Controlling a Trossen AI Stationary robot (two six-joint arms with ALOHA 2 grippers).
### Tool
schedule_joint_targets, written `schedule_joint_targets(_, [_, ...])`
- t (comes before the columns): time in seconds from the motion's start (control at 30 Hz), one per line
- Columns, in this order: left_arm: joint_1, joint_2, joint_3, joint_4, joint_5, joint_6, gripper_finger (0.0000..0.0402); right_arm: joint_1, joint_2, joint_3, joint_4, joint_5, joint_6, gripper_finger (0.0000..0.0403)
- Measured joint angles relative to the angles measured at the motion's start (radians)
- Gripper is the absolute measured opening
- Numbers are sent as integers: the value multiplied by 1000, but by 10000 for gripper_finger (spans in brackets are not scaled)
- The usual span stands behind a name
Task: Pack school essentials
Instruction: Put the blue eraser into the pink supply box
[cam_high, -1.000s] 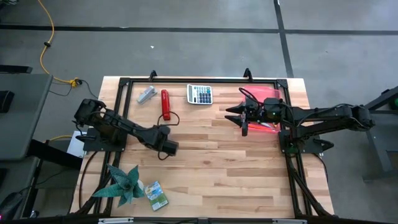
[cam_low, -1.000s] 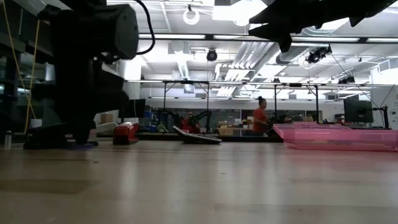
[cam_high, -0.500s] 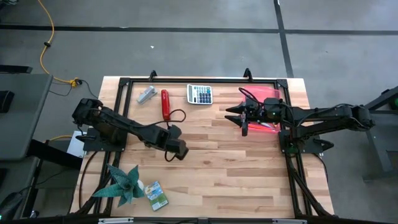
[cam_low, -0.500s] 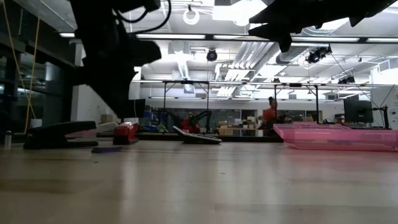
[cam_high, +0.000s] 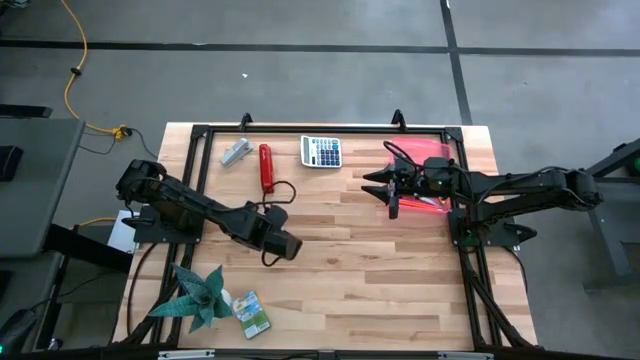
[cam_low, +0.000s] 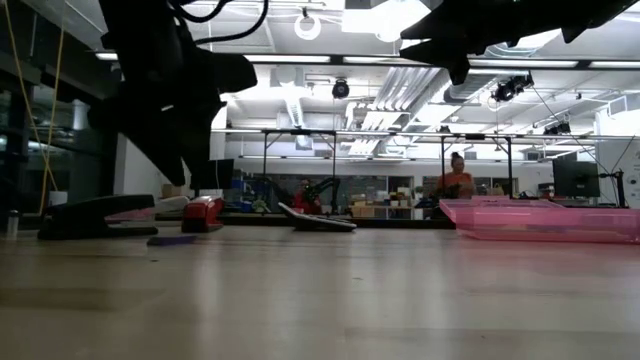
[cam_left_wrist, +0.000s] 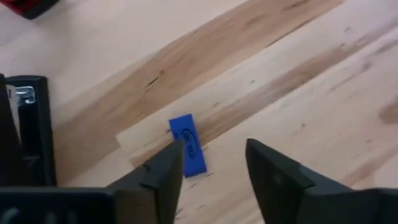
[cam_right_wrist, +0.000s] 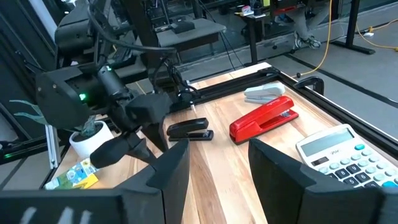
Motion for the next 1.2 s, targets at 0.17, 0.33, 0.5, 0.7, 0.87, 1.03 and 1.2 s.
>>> schedule_joint_targets(0.17, [8,67,0,14,16,-59,198,0,0,0,1,0,0,156])
schedule_joint_targets(0.33, [14,152,-1,25,49,-89,203,0,0,0,1,0,0,156])
schedule_joint_targets(0.5, [20,198,2,36,73,-148,203,0,0,0,1,0,0,155])
schedule_joint_targets(0.7, [21,210,3,51,104,-170,167,0,0,0,1,0,0,156])
schedule_joint_targets(0.87, [21,201,3,55,109,-170,101,0,0,0,1,0,0,156])
schedule_joint_targets(1.03, [22,185,0,53,119,-135,55,0,0,0,1,0,0,156])
schedule_joint_targets(1.2, [32,86,-4,23,123,-26,55,0,0,0,1,0,0,156])
